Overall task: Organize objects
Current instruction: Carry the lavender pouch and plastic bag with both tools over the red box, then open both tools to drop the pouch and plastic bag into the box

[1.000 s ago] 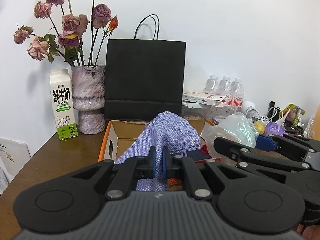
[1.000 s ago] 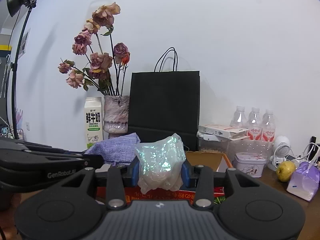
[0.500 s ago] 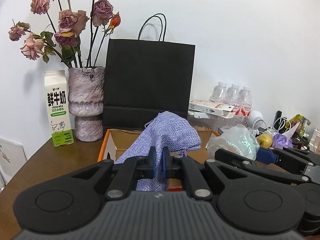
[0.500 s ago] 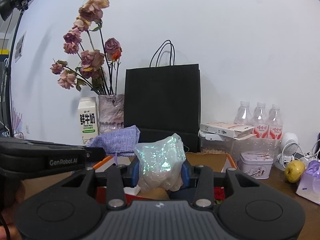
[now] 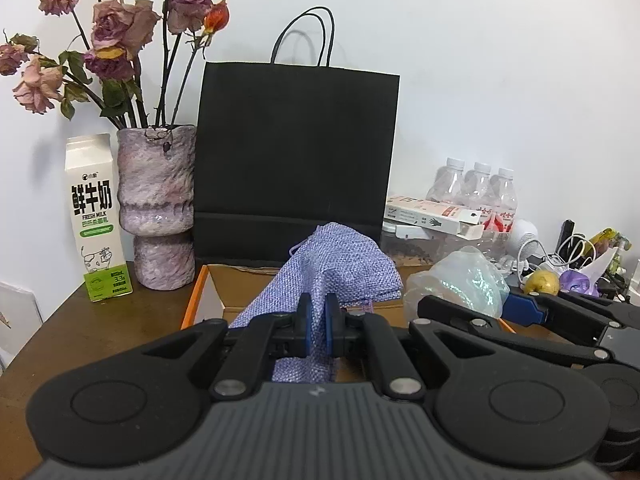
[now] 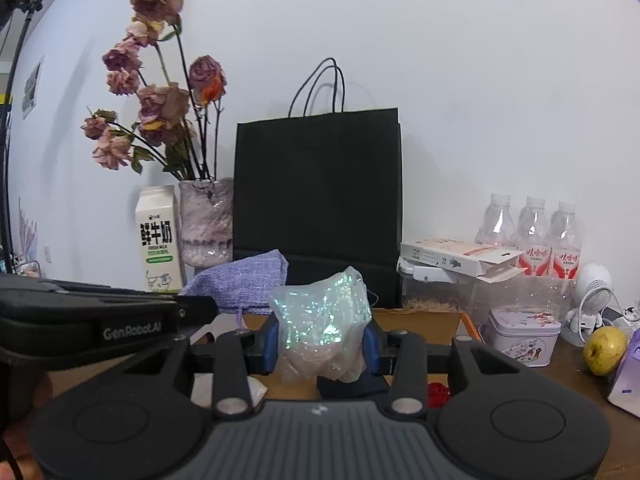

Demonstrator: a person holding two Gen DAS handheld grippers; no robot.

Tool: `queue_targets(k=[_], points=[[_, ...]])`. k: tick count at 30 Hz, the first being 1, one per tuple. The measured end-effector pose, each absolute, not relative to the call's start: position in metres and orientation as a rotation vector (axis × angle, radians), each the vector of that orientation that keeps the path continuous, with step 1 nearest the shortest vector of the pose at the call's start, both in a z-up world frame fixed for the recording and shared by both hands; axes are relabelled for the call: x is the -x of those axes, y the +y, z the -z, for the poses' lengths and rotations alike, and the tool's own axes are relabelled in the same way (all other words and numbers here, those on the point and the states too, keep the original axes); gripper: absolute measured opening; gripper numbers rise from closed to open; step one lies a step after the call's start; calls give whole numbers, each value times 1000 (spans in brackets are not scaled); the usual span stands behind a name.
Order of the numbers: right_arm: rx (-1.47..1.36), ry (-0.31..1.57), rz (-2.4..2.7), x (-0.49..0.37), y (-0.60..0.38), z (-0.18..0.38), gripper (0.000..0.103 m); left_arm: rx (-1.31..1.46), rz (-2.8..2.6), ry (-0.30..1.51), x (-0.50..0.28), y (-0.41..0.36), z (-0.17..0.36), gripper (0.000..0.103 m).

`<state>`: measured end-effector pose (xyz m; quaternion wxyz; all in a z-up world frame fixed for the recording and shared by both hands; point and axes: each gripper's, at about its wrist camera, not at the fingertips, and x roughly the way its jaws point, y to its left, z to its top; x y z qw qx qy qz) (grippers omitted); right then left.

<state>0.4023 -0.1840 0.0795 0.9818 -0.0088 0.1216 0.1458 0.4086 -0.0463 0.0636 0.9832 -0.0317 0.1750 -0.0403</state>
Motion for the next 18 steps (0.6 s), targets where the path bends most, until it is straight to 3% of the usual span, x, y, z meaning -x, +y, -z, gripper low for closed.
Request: queue_targets(k=[15, 16, 18], points=[[28, 331, -253, -446, -185, -64, 43, 60, 82, 379, -450, -44, -53, 10], [27, 338, -249, -448, -185, -62, 48, 62, 77, 378, -452, -44, -52, 16], [24, 344, -235, -450, -186, -60, 59, 62, 57, 371, -453, -43, -52, 42]])
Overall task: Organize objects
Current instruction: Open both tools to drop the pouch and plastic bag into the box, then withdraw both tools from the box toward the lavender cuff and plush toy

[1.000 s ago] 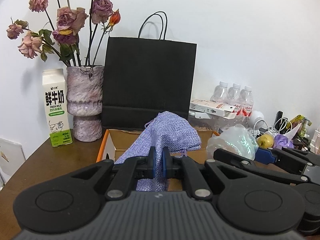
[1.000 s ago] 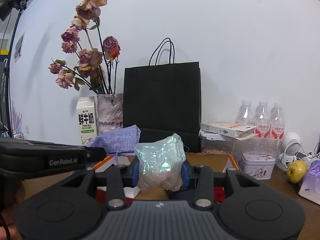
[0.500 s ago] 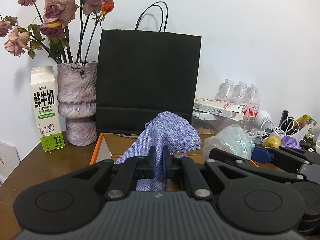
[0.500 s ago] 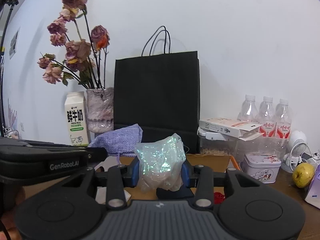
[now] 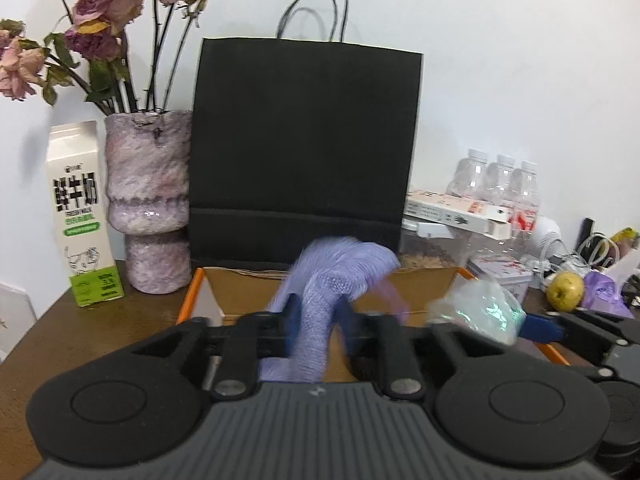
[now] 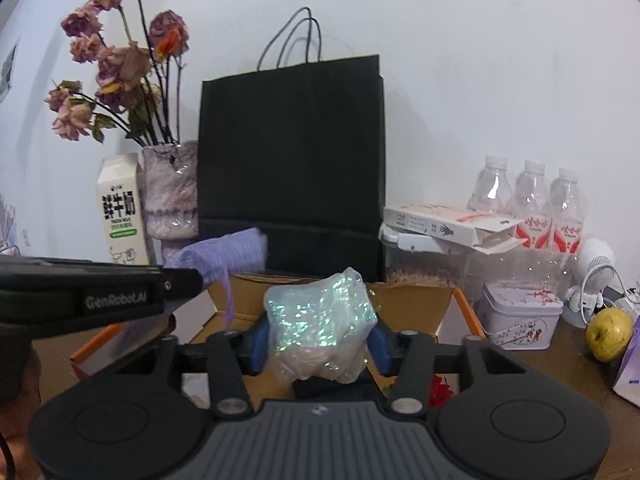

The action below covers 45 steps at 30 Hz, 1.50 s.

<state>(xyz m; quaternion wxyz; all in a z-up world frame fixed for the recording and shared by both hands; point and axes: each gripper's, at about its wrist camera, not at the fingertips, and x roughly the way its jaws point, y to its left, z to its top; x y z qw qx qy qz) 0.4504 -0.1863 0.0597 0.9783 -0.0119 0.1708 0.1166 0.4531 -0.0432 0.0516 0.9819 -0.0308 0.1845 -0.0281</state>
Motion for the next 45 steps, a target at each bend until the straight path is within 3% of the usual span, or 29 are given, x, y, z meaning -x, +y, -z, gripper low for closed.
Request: queue_targets(k=[2, 3, 4, 22, 45], points=[[15, 351, -216, -453, -189, -58, 96, 67, 26, 354, -452, -42, -53, 103], [9, 352, -211, -454, -190, -58, 102, 73, 10, 334, -451, -41, -53, 102], [3, 352, -208, -454, -192, -57, 103, 78, -7, 306, -448, -40, -54, 103], [8, 351, -217, -441, -191, -64, 103, 102, -12, 304, -435, -35, -59, 103], [25, 272, -220, -365, -199, -81, 103, 130, 9, 237, -353, -18, -61, 103]])
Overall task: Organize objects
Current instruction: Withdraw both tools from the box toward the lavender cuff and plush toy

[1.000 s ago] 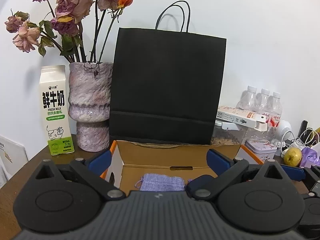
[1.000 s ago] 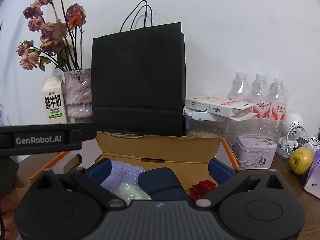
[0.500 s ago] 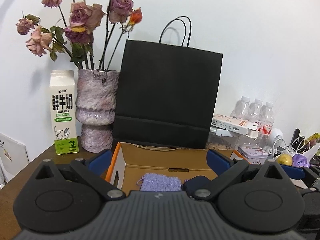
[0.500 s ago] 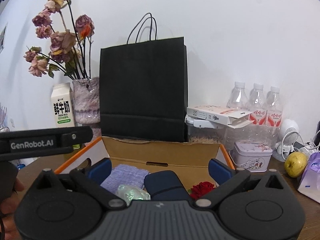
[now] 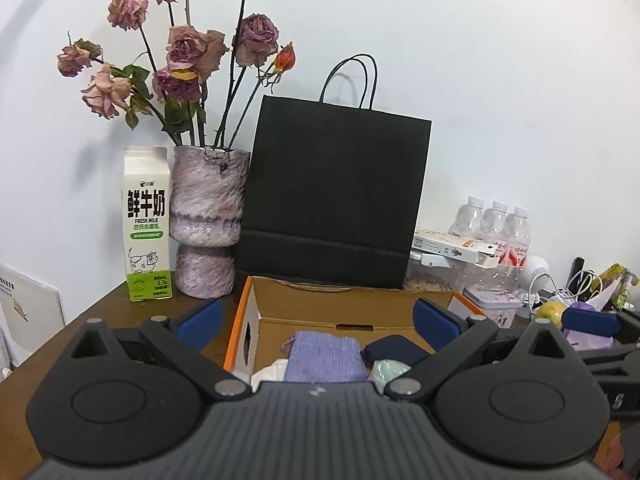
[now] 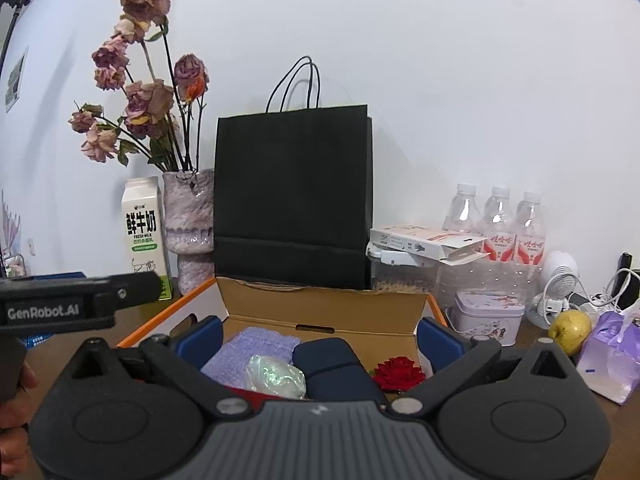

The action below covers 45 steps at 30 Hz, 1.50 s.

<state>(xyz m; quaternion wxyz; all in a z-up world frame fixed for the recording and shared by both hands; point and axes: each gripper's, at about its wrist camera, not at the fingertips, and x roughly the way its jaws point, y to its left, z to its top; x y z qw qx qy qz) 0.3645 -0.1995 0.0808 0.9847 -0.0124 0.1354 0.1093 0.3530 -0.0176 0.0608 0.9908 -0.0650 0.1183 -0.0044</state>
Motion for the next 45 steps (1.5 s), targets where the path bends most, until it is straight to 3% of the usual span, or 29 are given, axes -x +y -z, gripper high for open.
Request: queue_targets(k=[21, 45], points=[[12, 255, -193, -287, -215, -57, 103, 98, 11, 269, -281, -5, -35, 103], [56, 363, -229, -187, -209, -12, 103, 123, 10, 456, -201, 20, 6, 103]])
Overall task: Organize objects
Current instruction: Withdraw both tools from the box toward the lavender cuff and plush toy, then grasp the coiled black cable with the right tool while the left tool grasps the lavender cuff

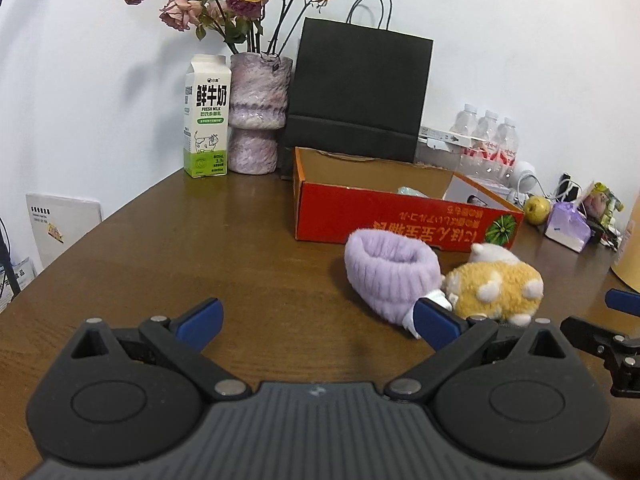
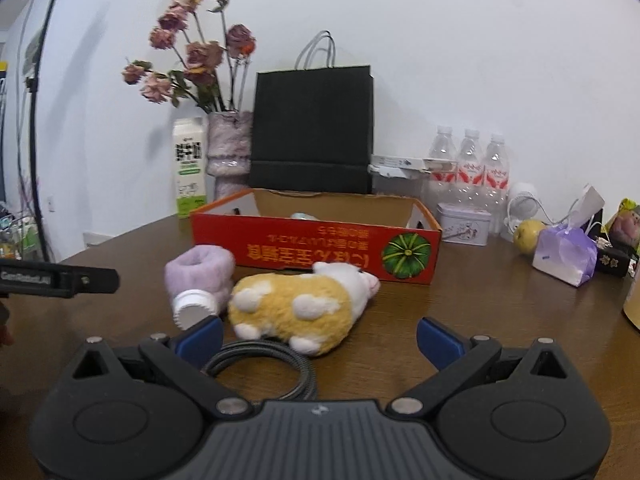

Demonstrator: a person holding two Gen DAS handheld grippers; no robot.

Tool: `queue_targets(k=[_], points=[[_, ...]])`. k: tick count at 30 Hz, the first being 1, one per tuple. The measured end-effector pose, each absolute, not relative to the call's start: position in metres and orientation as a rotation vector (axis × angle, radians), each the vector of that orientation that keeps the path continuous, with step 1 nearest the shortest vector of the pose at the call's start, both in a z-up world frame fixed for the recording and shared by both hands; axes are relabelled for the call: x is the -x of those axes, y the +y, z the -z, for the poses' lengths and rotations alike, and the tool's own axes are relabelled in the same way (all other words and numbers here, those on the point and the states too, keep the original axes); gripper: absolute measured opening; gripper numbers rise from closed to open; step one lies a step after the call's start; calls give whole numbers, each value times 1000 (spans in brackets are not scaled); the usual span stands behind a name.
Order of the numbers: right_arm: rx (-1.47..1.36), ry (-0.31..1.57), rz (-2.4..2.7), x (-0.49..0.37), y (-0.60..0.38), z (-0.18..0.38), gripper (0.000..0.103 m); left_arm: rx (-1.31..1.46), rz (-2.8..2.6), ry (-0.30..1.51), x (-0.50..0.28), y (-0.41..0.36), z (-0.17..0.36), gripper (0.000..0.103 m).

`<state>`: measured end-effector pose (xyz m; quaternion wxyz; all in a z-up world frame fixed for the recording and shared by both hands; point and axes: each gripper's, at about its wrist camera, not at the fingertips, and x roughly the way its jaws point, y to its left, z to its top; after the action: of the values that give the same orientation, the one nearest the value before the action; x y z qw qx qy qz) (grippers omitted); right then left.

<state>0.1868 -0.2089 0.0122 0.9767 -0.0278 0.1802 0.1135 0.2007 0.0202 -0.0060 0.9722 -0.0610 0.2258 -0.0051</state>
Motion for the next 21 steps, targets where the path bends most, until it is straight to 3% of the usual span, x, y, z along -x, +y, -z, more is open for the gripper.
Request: queue_targets(k=[21], points=[[-15, 677, -286, -226, -174, 10, 103, 147, 45, 453, -181, 24, 9, 103]])
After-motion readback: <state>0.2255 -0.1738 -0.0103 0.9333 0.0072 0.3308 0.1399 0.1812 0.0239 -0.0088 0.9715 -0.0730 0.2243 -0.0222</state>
